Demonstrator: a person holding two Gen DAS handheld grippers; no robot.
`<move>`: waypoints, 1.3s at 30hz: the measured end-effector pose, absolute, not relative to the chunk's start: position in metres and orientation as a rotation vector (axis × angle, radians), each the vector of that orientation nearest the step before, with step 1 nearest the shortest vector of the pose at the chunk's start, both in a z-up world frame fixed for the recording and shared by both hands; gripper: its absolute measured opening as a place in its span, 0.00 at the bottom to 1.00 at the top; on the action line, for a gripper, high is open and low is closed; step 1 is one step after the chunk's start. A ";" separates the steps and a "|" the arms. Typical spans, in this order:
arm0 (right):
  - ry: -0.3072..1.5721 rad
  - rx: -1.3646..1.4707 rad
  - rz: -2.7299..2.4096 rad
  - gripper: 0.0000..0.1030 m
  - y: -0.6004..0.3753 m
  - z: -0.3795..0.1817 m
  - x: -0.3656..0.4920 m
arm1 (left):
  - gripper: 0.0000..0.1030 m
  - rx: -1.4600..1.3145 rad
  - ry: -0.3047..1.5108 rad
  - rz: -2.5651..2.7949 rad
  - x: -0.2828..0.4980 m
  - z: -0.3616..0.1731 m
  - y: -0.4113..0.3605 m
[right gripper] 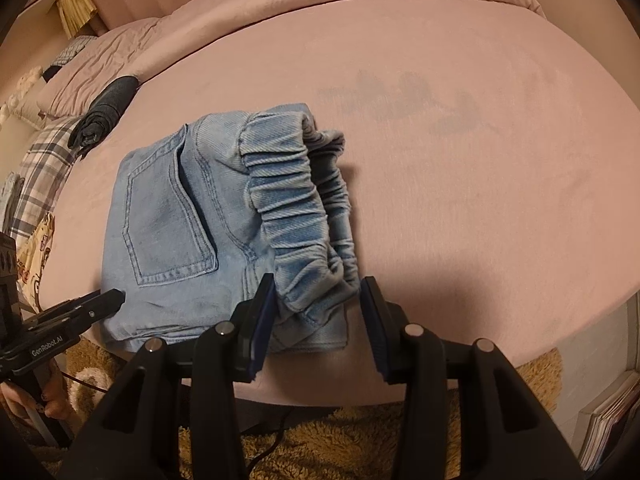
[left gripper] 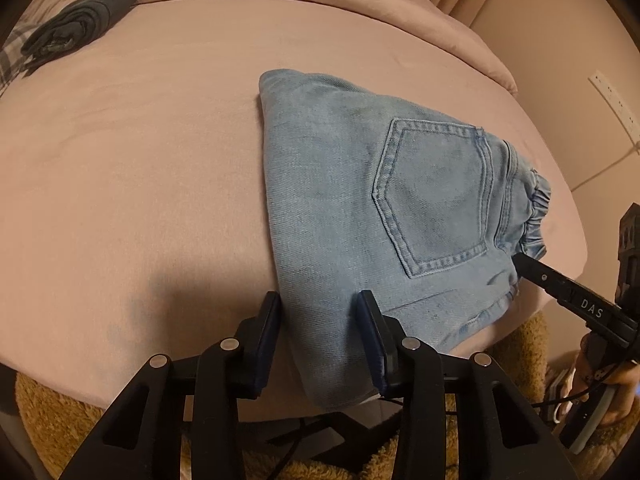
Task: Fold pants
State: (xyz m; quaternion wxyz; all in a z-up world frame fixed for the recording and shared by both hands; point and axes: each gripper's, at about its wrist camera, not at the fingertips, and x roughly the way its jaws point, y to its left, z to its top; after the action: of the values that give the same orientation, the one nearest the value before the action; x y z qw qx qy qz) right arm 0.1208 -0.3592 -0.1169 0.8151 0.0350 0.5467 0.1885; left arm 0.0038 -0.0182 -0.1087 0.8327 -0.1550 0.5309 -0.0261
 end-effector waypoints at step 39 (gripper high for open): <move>1.101 0.130 0.392 0.25 -0.351 -0.117 0.132 | 0.39 -0.280 1.085 -0.060 0.136 -0.115 0.010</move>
State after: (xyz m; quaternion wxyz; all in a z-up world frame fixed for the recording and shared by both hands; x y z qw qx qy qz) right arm 0.1319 -0.3511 -0.1173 0.8321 0.0613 0.5192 0.1851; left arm 0.1362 0.0102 -0.1153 0.8466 -0.1330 0.5146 -0.0283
